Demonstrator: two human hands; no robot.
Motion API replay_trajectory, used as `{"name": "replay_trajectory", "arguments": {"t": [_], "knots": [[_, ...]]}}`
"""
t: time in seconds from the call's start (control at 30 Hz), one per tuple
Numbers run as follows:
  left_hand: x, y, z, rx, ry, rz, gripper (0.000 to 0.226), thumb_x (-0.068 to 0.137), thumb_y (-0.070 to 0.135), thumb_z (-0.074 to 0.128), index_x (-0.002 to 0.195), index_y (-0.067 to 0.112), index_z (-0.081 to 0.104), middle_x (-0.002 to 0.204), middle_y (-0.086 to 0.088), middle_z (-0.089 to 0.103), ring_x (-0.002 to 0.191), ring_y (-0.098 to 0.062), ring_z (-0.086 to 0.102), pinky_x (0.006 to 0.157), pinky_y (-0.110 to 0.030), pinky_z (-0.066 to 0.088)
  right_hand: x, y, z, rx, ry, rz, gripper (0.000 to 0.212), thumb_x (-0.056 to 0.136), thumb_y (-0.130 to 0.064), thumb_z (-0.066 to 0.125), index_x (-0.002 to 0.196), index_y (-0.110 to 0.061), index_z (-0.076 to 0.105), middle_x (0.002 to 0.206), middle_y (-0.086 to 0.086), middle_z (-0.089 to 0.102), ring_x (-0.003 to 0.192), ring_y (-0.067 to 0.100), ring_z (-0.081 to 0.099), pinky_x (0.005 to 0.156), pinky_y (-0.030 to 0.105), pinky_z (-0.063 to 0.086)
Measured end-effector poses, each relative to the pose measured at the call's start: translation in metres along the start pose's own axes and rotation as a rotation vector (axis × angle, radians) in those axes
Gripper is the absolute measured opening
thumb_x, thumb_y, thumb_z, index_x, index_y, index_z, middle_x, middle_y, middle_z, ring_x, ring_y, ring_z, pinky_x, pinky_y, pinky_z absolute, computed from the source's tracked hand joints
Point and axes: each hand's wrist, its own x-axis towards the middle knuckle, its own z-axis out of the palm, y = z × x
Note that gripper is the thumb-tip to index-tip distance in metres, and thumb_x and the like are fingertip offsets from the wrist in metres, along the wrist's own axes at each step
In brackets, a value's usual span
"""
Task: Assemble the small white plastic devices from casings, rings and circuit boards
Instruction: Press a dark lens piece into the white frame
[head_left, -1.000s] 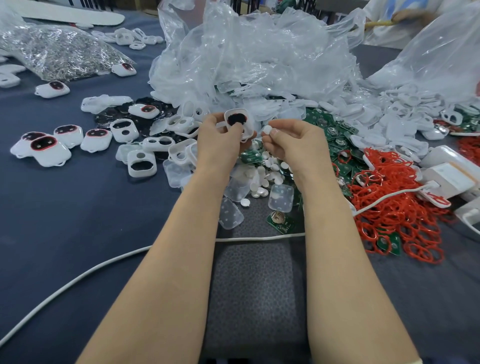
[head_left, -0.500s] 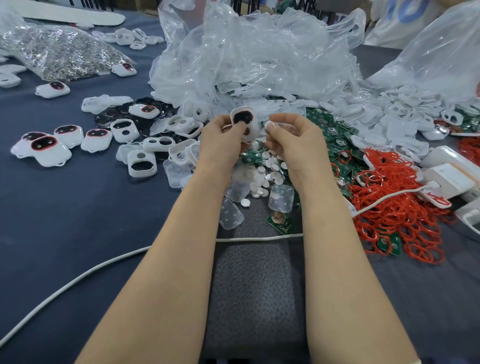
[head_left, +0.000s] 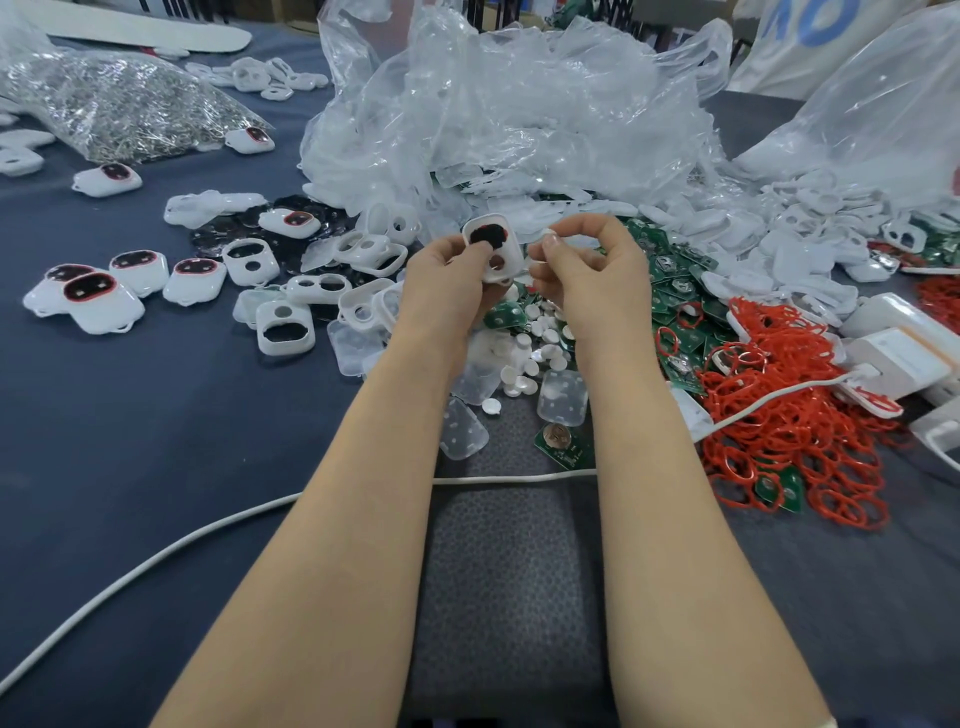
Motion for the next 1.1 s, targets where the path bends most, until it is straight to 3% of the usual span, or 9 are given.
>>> {"name": "replay_trajectory", "arguments": {"t": [0.17,0.27,0.43,0.6,0.67,0.73,0.83,0.97,1.1], "knots": [[0.002,-0.002,0.000,0.090,0.017,0.038,0.016,0.094,0.003,0.052,0.086,0.015,0.059,0.088,-0.005,0.066,0.082,-0.018,0.066,0.081,-0.028,0.057,0.002,-0.002,-0.002,0.283,-0.028,0.159,0.014,0.092,0.001,0.056,0.084,-0.009,0.060,0.075,0.006,0.066,0.062,0.007,0.063,0.063,0.017,0.053],[0.001,-0.002,-0.001,0.117,0.020,0.064,0.013,0.094,0.004,0.054,0.089,0.015,0.059,0.088,-0.004,0.065,0.087,-0.019,0.066,0.077,-0.024,0.058,0.002,0.000,-0.001,0.259,-0.033,0.144,0.014,0.091,0.004,0.056,0.087,-0.009,0.059,0.077,0.007,0.065,0.063,0.007,0.063,0.064,0.016,0.053],[-0.001,-0.002,-0.002,0.103,0.026,0.093,0.017,0.093,0.006,0.056,0.083,0.019,0.059,0.081,-0.002,0.064,0.085,-0.021,0.064,0.080,-0.031,0.058,0.003,0.002,-0.001,0.163,-0.068,0.078,0.026,0.092,0.005,0.054,0.100,-0.017,0.062,0.080,0.005,0.063,0.068,0.007,0.061,0.069,0.017,0.052],[0.001,-0.003,-0.003,0.153,0.028,0.112,0.014,0.091,0.007,0.059,0.084,0.019,0.063,0.079,0.000,0.066,0.087,-0.022,0.063,0.087,-0.038,0.056,0.001,0.001,0.001,0.143,-0.051,0.071,0.018,0.091,0.005,0.056,0.087,-0.011,0.063,0.073,0.003,0.066,0.063,0.004,0.065,0.062,0.015,0.052],[0.001,-0.003,-0.003,0.165,0.042,0.114,0.013,0.090,0.009,0.061,0.084,0.019,0.064,0.083,-0.001,0.068,0.091,-0.024,0.065,0.083,-0.034,0.055,0.001,0.000,0.001,0.140,-0.036,0.065,0.015,0.091,0.003,0.056,0.086,-0.011,0.059,0.073,0.003,0.068,0.062,0.005,0.066,0.061,0.015,0.052],[0.001,-0.004,-0.004,0.148,0.040,0.113,0.013,0.090,0.008,0.061,0.085,0.019,0.065,0.088,-0.003,0.068,0.092,-0.026,0.067,0.083,-0.033,0.057,0.001,0.000,0.001,0.077,-0.010,0.029,0.014,0.091,0.001,0.058,0.085,-0.012,0.058,0.077,0.006,0.068,0.067,0.008,0.067,0.064,0.020,0.055],[0.001,-0.003,-0.004,0.136,0.033,0.123,0.012,0.091,0.007,0.061,0.085,0.018,0.064,0.085,-0.002,0.069,0.079,-0.019,0.067,0.086,-0.038,0.058,0.000,0.001,0.001,-0.141,0.039,-0.077,0.010,0.088,-0.005,0.064,0.086,-0.015,0.063,0.081,0.000,0.065,0.076,0.010,0.061,0.077,0.031,0.056],[0.001,-0.004,-0.005,0.144,0.037,0.148,0.013,0.091,0.008,0.061,0.082,0.017,0.063,0.077,0.002,0.068,0.068,-0.011,0.065,0.085,-0.037,0.058,-0.003,0.001,0.004,-0.272,0.015,-0.164,0.006,0.086,-0.009,0.067,0.086,-0.014,0.065,0.073,-0.007,0.061,0.069,0.005,0.054,0.068,0.021,0.050],[0.000,-0.004,-0.003,0.111,0.015,0.149,0.011,0.092,0.009,0.059,0.083,0.014,0.064,0.079,-0.003,0.067,0.082,-0.019,0.067,0.082,-0.032,0.059,-0.006,0.002,0.010,-0.361,0.003,-0.211,0.006,0.086,-0.009,0.067,0.084,-0.014,0.063,0.071,-0.008,0.059,0.067,0.004,0.053,0.065,0.013,0.045]]}}
